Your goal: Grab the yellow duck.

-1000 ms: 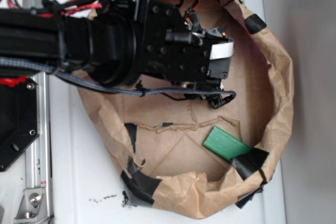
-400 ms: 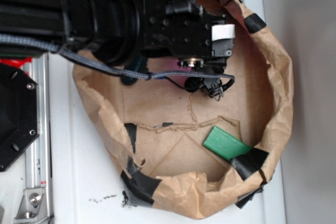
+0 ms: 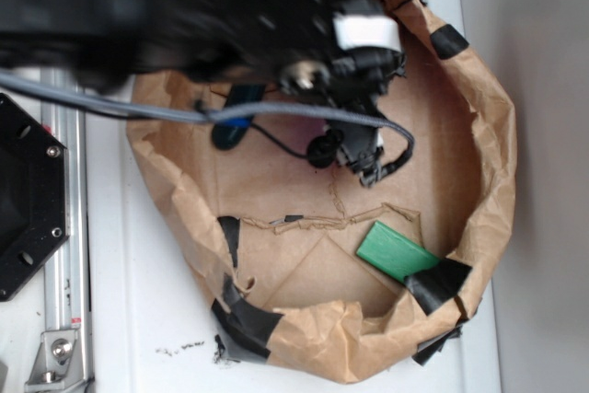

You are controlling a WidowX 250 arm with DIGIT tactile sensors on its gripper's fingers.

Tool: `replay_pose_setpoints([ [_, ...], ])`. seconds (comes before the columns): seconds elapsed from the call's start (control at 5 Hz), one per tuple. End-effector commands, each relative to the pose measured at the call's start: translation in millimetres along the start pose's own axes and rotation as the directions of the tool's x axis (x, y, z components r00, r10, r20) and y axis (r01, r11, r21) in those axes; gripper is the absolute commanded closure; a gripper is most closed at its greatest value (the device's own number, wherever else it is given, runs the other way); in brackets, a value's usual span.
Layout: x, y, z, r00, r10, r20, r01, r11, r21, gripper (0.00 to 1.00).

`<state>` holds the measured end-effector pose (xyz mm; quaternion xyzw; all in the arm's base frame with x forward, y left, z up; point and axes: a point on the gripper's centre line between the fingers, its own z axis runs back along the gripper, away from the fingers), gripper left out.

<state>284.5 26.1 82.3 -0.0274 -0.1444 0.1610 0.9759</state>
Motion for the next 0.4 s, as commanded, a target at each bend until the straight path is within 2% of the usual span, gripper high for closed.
replay_pose_setpoints([
  [0.0,10.8,-29.4,67.2,0.976,-0.217,-0.030,0.213,0.973,-0.091,1.00],
  [0.2,9.1,-37.6,61.8,0.930,-0.335,-0.150,0.315,0.938,-0.141,1.00],
])
